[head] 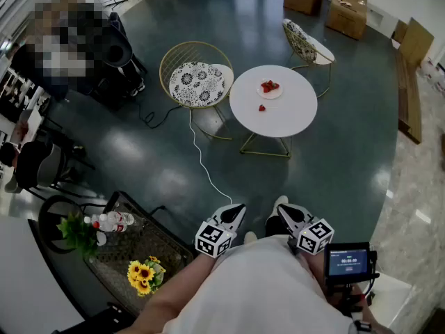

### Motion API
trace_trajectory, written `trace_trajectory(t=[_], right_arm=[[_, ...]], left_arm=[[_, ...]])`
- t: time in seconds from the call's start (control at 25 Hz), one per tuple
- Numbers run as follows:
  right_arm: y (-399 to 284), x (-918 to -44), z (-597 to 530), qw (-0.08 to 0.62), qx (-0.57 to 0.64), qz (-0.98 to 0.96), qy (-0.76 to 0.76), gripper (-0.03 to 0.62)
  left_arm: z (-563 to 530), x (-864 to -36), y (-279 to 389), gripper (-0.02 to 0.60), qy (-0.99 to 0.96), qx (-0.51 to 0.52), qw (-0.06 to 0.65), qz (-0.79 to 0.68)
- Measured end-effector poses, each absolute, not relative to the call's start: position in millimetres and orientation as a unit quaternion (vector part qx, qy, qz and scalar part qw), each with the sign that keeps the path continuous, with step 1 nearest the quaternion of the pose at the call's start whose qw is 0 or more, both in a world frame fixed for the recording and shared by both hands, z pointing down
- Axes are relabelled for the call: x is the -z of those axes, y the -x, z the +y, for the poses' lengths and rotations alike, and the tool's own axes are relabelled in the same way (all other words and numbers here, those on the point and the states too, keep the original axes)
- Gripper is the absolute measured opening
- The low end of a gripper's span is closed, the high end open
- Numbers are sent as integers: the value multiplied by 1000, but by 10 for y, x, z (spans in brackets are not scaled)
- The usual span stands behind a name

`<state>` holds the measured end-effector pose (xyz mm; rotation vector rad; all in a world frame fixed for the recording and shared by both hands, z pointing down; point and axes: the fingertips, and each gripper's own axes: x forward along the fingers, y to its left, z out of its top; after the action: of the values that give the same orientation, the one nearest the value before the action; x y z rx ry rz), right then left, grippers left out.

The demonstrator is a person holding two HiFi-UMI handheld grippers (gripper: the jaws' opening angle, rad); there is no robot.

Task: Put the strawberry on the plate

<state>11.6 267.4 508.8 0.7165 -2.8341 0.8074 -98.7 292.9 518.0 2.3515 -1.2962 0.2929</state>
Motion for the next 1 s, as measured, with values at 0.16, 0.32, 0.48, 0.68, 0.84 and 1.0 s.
trace_trajectory(t=[0.16, 0.32, 0.48, 0.68, 0.84, 1.0], right_arm=[[-177, -4987, 2691, 39, -263, -935, -233, 6], [-242, -4937, 2725, 40, -255, -937, -235, 6], [-272, -4966, 2777, 50, -248, -938, -239, 6], [-251, -4996, 2839, 50, -244, -938, -243, 6], [-220, -5027, 2684, 55, -233, -939, -245, 6], [-256, -4918, 2888, 61, -232, -937, -254, 6]], left_arm=[[2974, -5143, 961, 6, -847, -107, 215, -474], [3017, -5104, 904, 5, -847, -104, 214, -476], [3083, -5078, 804, 6, -852, -104, 211, -468], [3123, -5122, 850, 6, -853, -100, 212, -467], [2978, -5115, 916, 6, -854, -83, 203, -471], [3166, -5052, 878, 5, -858, -84, 207, -462]])
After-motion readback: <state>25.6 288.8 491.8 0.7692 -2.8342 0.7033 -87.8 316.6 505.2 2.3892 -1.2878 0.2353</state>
